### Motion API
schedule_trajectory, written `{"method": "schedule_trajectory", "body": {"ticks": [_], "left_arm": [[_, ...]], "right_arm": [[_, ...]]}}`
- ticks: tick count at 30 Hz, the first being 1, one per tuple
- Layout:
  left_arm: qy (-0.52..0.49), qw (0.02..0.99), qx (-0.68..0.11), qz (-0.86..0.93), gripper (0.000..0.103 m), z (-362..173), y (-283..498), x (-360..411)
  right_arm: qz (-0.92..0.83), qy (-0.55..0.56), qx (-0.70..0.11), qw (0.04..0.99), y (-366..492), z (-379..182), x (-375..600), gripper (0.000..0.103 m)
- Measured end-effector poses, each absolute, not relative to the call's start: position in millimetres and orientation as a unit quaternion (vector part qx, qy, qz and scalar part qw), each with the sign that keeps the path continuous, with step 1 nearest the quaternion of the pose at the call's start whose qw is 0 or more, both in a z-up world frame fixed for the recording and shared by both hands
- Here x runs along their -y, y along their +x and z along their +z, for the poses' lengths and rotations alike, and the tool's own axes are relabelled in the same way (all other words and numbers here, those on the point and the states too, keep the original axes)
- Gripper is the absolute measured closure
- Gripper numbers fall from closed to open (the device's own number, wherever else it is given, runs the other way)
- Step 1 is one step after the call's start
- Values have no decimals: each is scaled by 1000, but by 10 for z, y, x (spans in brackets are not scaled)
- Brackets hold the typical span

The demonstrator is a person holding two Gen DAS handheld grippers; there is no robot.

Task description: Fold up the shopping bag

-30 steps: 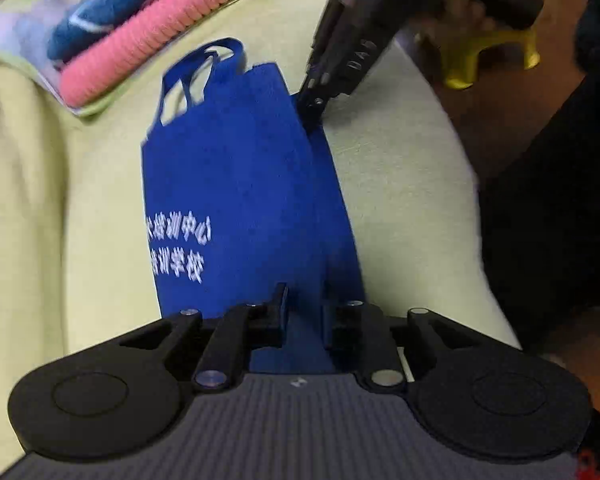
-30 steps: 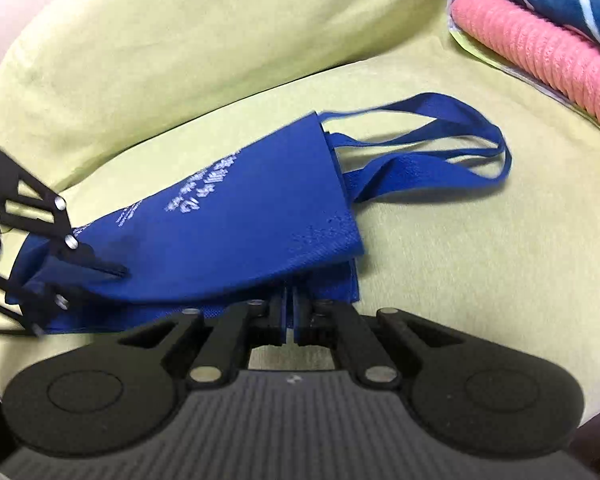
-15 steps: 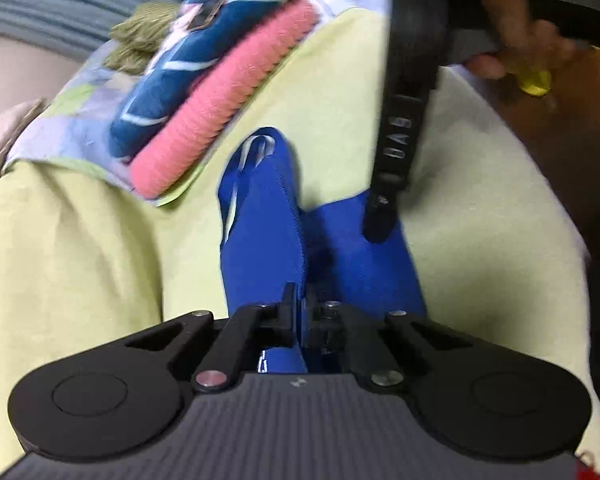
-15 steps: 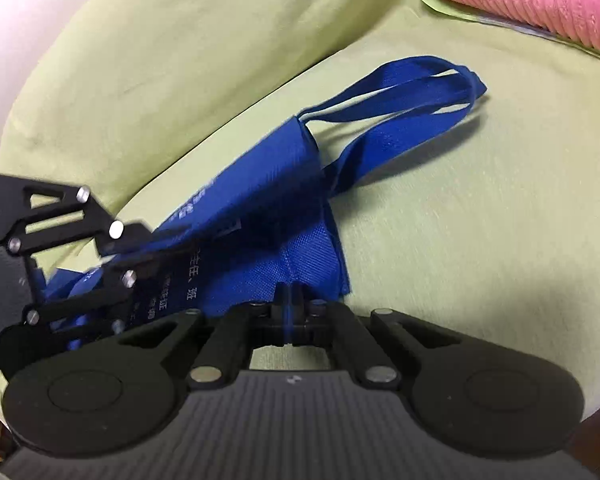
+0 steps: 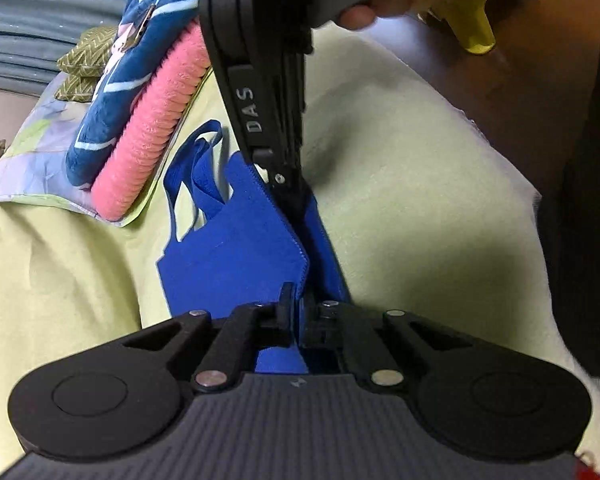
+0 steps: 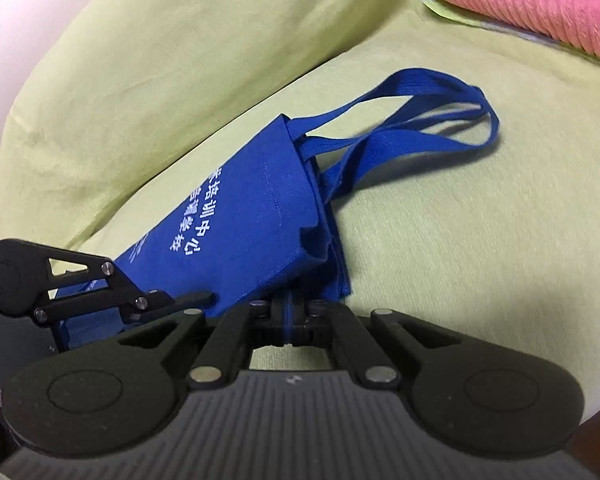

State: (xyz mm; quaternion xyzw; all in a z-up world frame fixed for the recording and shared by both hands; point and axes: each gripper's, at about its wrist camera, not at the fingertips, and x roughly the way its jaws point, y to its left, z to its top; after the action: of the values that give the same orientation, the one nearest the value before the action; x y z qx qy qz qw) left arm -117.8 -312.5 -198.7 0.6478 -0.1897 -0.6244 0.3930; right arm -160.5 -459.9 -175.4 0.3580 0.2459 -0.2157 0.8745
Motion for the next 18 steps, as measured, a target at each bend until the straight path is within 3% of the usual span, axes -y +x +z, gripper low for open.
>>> {"method": "schedule_trajectory", "body": {"ticks": [2, 6, 14, 18], "left_arm": [[652, 387, 200, -621, 103, -2020, -1180, 3098], [653, 381, 212, -619, 103, -2053, -1173, 3050], [663, 372, 244, -603, 103, -2148, -1200, 2944], [664, 376, 253, -595, 103, -2188, -1217, 2921]], "right_arm": [[-221, 345, -260, 874, -1609, -1674, 4566, 103], [-235, 299, -279, 882, -1650, -1503, 4453, 85], [-241, 234, -253, 907, -1543, -1228, 4319, 85], [-245, 210, -258, 911, -1421, -1223, 4285, 90]]}}
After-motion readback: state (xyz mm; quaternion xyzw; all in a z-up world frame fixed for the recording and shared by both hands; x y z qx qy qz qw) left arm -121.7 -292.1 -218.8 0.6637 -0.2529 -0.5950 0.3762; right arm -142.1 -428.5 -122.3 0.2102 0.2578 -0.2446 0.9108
